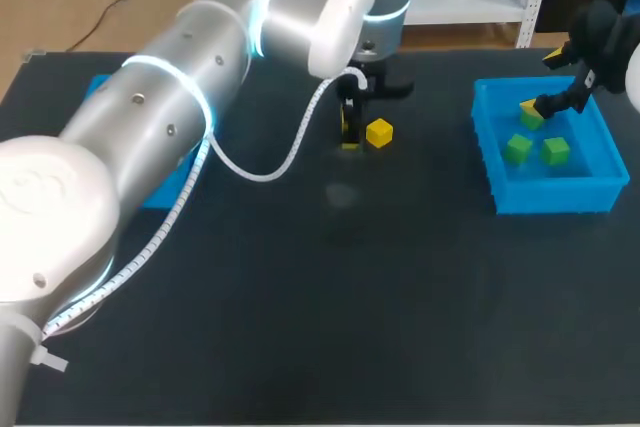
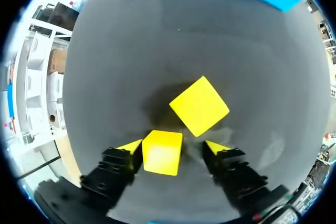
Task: Put the green cubes in the right bin and the yellow cubes in the left bin.
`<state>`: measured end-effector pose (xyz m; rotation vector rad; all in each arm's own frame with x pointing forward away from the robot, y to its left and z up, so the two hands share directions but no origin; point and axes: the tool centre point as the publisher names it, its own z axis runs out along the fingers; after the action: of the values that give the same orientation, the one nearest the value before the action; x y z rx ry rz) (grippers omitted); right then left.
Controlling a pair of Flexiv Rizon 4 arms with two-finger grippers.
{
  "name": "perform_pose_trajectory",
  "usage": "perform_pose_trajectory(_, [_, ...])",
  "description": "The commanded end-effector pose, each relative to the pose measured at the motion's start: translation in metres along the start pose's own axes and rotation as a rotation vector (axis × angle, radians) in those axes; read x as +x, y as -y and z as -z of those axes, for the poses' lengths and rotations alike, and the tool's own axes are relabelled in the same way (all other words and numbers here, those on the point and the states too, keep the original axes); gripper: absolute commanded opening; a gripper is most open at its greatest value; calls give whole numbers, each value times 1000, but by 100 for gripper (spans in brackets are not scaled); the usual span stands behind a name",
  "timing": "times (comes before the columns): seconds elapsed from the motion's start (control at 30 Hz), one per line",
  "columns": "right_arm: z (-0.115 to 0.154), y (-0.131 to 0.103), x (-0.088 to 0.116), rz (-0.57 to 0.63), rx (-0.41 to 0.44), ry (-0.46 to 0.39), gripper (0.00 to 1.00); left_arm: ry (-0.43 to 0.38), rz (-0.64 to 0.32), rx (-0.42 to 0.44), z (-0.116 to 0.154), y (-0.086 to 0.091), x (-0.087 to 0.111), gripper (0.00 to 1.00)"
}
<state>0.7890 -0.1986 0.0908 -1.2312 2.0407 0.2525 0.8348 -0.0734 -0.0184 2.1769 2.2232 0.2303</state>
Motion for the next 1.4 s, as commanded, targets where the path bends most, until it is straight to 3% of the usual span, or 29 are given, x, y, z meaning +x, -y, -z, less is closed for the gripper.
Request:
perform_pose_trajectory(0.03, [1,-1,0,0,1,0,100,-6,7,-6,-7,-8,-2,0])
perform_pose_trajectory(0.27, [1,-1,0,0,1,0,100,18,97,-58,5,-14,14,0])
perform_pose_trajectory(0.43, [1,-1,0,0,1,0,100,26,244,-159,25,-16,45,0])
perform_pose_trajectory(0.73, [1,-1,0,0,1,0,100,77,552,-341,72,-2,151,0])
perform_pose_trajectory(0.93, [1,-1,0,0,1,0,100,48,705,-394,89,15,224,0])
perform_pose_trajectory(1.2, [1,-1,0,0,1,0,100,32,934,-311,73,48,318,0])
perform_pose_trajectory(1.4, [1,-1,0,0,1,0,100,33,1083,-283,59,82,367,0])
